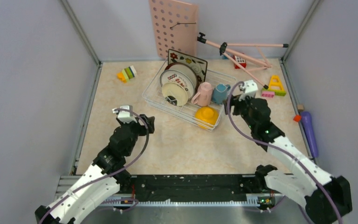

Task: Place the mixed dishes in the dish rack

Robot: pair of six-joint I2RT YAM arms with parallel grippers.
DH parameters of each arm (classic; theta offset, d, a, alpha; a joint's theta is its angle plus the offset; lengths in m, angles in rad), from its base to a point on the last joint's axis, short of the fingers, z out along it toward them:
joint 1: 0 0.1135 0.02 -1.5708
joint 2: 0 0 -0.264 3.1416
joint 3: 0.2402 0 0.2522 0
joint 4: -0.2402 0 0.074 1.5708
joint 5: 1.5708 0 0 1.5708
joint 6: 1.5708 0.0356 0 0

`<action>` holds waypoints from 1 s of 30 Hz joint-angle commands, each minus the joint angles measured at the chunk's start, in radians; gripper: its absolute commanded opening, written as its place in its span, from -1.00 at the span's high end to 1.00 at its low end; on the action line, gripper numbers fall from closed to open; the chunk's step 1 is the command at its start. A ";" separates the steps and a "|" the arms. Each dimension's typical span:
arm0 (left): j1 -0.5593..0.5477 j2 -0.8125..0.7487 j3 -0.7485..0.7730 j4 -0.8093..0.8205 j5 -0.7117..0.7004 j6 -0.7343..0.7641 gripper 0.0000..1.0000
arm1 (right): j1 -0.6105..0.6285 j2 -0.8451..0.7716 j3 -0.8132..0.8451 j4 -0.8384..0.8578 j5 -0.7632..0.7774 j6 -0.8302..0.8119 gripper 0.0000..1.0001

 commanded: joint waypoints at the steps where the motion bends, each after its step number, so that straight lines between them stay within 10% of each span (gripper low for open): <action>1: 0.002 0.018 -0.103 0.270 -0.213 0.139 -0.60 | -0.104 -0.219 -0.146 -0.031 0.053 0.151 -0.45; 11: 0.074 0.285 -0.251 0.802 -0.472 0.360 -0.59 | -0.122 -0.408 -0.512 0.254 0.370 0.064 -0.63; 22: 0.421 0.484 -0.250 0.994 -0.074 0.320 -0.61 | -0.163 0.007 -0.613 0.837 0.345 -0.087 -0.78; 30: 0.535 0.758 -0.206 1.093 0.032 0.347 -0.61 | -0.349 0.224 -0.509 0.855 0.114 0.108 -0.81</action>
